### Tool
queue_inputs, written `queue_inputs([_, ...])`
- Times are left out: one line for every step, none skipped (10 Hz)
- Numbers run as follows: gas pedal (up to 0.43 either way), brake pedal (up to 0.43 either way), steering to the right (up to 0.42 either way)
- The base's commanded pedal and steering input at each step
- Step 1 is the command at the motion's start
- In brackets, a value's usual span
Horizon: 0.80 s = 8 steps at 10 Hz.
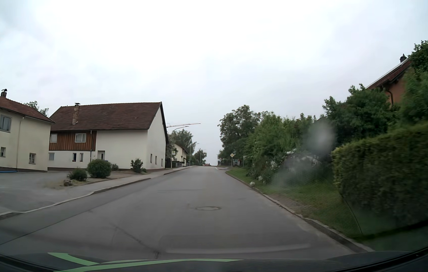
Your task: Follow the waypoints while adhering to traffic rules and regulations
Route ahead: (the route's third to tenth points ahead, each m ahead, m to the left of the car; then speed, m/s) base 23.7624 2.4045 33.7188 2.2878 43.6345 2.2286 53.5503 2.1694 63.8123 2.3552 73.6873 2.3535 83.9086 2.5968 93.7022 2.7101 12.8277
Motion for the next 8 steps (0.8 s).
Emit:
queue_inputs([0.169, 0.0, -0.004])
queue_inputs([0.169, 0.0, -0.004])
queue_inputs([0.169, 0.0, -0.004])
queue_inputs([0.169, 0.0, -0.004])
queue_inputs([0.169, 0.0, -0.004])
queue_inputs([0.169, 0.0, -0.004])
queue_inputs([0.169, 0.0, -0.004])
queue_inputs([0.169, 0.0, -0.004])
